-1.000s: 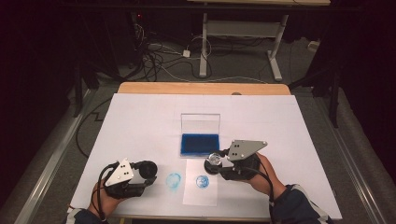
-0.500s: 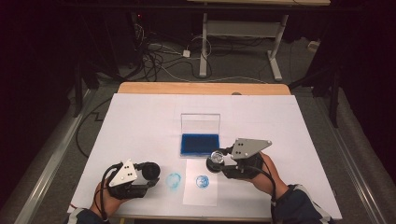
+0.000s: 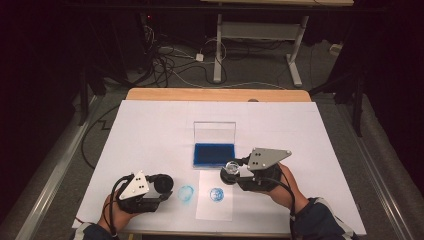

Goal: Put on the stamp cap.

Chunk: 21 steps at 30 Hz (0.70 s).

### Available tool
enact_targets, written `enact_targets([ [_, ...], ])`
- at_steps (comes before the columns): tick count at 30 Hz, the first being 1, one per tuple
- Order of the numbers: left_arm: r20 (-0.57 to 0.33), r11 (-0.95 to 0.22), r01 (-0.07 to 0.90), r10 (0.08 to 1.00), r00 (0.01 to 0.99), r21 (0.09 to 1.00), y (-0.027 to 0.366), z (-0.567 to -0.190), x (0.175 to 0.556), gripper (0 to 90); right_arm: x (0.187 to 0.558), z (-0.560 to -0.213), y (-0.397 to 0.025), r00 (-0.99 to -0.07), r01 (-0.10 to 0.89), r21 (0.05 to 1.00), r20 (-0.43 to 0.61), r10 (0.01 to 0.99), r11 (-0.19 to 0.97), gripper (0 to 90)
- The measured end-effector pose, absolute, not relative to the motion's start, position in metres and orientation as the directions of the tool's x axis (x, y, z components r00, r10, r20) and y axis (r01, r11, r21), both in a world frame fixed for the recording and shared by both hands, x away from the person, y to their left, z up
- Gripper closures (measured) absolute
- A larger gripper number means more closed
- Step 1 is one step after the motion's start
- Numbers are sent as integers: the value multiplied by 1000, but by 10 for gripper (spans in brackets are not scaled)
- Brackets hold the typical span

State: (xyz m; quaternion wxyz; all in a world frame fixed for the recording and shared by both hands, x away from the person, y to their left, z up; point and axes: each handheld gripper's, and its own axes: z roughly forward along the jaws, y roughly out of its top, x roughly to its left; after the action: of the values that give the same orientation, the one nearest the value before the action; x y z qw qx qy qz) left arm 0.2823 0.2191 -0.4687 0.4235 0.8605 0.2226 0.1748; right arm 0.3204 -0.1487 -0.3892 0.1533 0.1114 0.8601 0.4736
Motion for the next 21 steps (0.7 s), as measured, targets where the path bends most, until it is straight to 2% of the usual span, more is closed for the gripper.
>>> enact_targets([
  [21,105,-581,185,428,897,792,168,-470,295,364,317,-387,-151,-921,47,869,-153,357,492,566],
])
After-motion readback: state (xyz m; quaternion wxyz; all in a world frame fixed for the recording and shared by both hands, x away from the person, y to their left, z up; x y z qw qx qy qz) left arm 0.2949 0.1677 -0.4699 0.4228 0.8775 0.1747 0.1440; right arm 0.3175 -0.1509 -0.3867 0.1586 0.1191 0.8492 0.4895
